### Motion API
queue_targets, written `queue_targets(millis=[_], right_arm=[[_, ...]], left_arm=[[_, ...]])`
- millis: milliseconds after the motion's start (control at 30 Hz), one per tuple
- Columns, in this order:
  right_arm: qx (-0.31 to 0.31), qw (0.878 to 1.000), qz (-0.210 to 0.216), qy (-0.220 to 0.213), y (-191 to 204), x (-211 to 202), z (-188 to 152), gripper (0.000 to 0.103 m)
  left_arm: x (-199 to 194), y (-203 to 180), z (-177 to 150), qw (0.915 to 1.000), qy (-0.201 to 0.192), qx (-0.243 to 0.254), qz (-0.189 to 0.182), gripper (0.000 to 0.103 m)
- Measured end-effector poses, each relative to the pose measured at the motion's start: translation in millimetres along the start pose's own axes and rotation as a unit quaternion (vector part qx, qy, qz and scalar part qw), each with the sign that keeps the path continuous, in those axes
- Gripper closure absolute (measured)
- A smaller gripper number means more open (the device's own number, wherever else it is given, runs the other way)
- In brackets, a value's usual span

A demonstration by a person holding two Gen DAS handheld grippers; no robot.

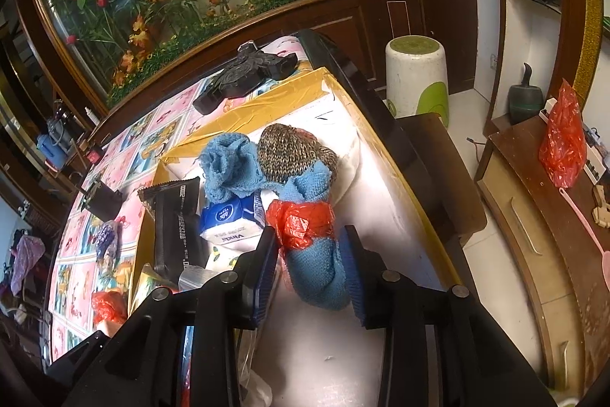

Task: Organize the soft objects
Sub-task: 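Open both grippers to release the sponge pack and sock in the box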

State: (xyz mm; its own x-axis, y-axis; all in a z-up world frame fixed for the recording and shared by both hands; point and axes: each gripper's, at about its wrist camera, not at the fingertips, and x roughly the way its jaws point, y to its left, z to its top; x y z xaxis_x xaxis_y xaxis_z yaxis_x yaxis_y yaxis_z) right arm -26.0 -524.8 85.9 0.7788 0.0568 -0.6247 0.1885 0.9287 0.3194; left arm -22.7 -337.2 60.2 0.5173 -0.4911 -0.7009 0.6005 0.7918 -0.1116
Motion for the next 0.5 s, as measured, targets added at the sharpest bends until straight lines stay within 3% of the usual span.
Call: queue_targets(millis=[267, 500], right_arm=[[0.010, 1.000, -0.001, -0.016, -0.8, -3.6, -1.5, 0.064], [0.032, 0.998, -0.001, -0.055, -6.3, -16.0, -3.8, 0.055]], left_arm=[[-6.5, 0.6, -1.1, 0.9999, -0.001, -0.007, -0.012, 0.047], [-20.6, 4.6, -2.5, 0.9994, -0.019, -0.009, -0.026, 0.046]])
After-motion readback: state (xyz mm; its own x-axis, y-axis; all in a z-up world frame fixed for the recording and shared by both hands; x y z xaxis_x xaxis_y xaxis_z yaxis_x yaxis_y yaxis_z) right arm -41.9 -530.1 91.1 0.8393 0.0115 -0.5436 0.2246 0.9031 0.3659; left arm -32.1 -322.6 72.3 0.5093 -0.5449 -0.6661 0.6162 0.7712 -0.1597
